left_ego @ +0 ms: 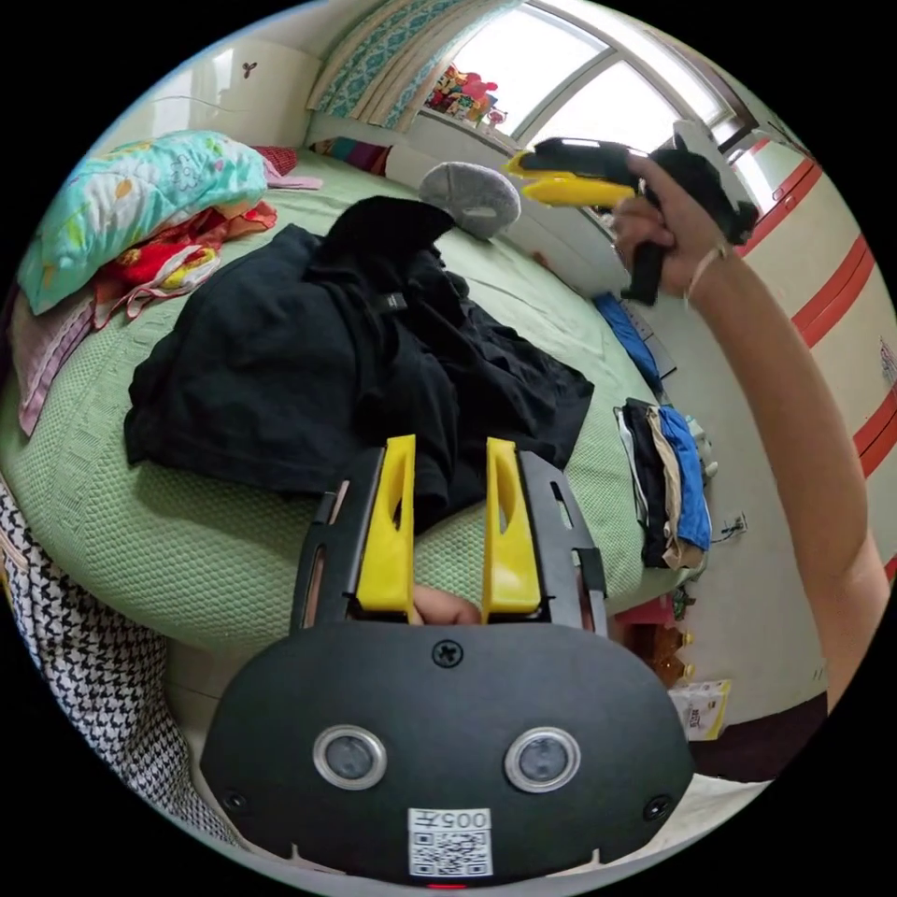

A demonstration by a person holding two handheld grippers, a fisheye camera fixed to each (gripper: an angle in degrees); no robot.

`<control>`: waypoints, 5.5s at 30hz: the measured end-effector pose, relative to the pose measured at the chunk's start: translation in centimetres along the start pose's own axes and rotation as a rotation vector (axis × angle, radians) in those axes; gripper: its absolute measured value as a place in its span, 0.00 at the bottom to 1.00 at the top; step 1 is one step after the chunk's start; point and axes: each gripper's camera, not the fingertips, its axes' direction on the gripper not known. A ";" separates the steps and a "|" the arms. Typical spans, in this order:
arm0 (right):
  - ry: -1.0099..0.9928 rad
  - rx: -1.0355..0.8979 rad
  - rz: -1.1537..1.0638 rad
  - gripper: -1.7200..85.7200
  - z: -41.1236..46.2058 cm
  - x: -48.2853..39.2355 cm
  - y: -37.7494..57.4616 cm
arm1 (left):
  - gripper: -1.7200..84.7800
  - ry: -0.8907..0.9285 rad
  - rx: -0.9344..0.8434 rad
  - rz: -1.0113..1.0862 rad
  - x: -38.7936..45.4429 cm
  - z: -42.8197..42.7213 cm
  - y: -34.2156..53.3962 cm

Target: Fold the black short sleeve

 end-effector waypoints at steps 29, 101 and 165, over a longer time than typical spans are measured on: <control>0.003 -0.003 -0.196 0.01 -5.3 0.2 28.1 | 0.20 -0.077 -0.070 -0.030 0.3 3.0 2.7; -0.333 0.020 -0.385 0.00 -4.6 -8.2 46.7 | 0.19 -0.060 -0.023 -0.055 -2.3 0.1 4.8; 0.273 -0.244 0.335 0.12 8.9 5.4 28.0 | 0.03 -0.418 0.400 -0.288 3.1 -16.9 20.8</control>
